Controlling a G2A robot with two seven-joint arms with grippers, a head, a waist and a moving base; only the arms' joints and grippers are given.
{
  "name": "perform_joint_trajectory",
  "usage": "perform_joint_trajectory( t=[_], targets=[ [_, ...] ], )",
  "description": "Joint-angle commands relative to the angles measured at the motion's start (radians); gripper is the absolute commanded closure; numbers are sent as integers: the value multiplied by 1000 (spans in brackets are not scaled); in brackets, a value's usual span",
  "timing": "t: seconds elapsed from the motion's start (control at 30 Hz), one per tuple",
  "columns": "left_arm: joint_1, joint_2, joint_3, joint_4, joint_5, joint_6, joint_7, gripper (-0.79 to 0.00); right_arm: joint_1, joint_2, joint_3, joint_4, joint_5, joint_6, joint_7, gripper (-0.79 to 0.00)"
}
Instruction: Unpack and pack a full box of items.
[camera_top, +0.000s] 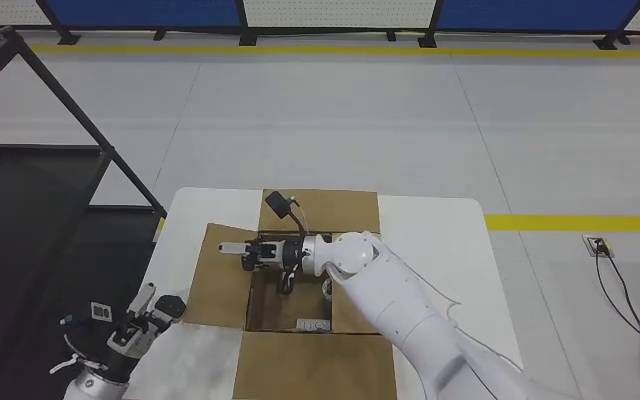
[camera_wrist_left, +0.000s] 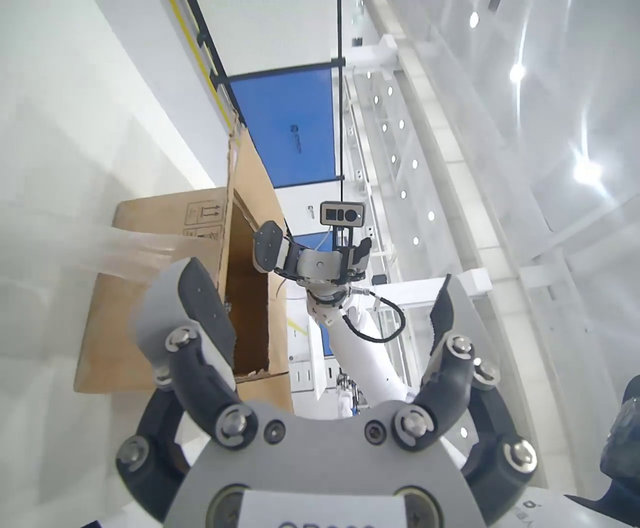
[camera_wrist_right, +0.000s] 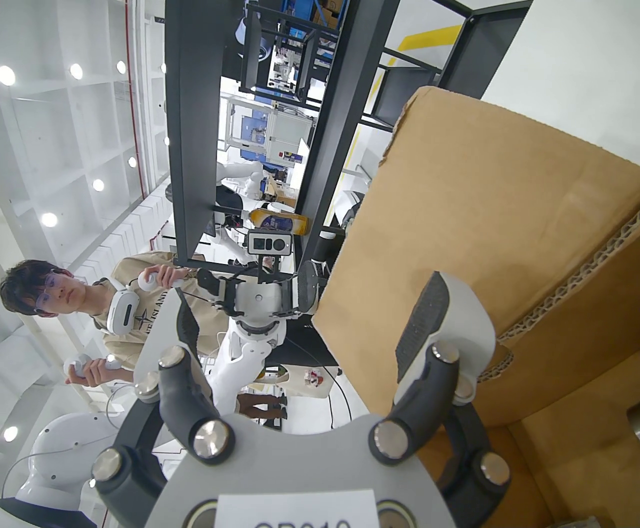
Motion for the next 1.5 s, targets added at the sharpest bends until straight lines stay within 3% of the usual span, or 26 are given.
perform_joint_trajectory(
  t=[0.0,0.17,0.33,0.67,0.8,0.97,1.17,1.47],
  targets=[
    [10,-7,15,5,-11,-2,55,-785,1,-3,4,6,2,-4,1,-785],
    [13,-20,32,13,-47,-33,139,-785,6,-11,12,21,2,-9,10,-785],
    [32,-27,12,13,-62,-62,153,-785,10,-16,20,36,-1,-12,14,-785],
    [12,-29,22,93,-117,108,26,-785,13,-21,39,48,-13,-26,14,-785],
    [-54,-31,66,165,-109,178,-2,-785,13,-21,46,48,-21,-29,16,-785],
    [-184,-39,140,283,-102,234,-15,-785,15,-24,49,42,-37,-22,20,-785],
    [-320,-53,194,427,-111,235,16,-785,17,-27,54,39,-55,-15,18,-785],
    [-349,-57,167,492,-124,203,19,-785,16,-25,69,38,-74,-16,11,-785]
  ],
)
